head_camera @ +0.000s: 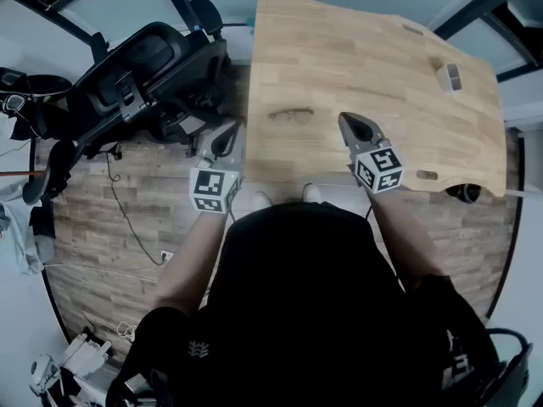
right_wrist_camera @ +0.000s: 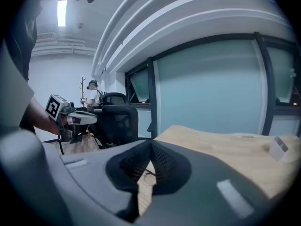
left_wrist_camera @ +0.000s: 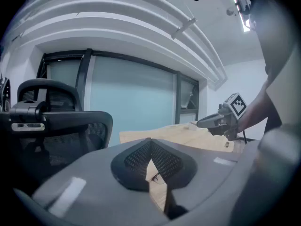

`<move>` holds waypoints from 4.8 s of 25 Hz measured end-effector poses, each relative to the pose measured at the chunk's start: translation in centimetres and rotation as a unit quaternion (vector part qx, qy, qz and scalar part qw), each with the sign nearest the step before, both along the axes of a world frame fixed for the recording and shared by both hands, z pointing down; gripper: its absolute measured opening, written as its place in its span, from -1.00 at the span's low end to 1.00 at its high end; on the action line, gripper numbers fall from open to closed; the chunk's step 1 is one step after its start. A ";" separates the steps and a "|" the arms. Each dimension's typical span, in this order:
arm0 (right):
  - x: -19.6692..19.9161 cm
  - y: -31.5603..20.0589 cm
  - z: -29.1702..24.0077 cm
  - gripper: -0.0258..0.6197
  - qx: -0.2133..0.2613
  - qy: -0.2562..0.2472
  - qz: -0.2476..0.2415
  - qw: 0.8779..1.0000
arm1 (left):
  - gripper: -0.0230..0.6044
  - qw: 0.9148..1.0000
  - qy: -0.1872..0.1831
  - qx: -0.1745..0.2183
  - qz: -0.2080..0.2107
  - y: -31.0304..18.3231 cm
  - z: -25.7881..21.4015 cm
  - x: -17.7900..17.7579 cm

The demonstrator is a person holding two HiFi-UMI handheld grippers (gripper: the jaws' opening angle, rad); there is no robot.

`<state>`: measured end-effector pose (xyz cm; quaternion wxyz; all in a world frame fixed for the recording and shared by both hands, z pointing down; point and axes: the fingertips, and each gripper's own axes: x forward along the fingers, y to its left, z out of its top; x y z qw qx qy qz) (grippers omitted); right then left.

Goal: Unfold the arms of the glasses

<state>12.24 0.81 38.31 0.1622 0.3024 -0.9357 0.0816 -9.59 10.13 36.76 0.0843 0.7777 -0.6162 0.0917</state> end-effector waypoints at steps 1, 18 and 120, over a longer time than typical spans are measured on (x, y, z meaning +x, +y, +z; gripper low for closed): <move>-0.4 0.2 0.0 -0.92 0.000 0.001 0.001 1.000 | -0.90 1.000 0.000 -0.001 0.004 0.2 0.1 -0.2; -8.7 3.2 4.0 -0.92 -0.034 0.074 -0.128 0.988 | -0.90 1.000 0.013 -0.015 0.009 0.2 2.8 -3.7; -12.6 -0.3 16.0 -0.87 0.051 0.131 -0.436 0.889 | -0.36 0.974 0.097 -0.183 0.095 -9.4 18.1 7.9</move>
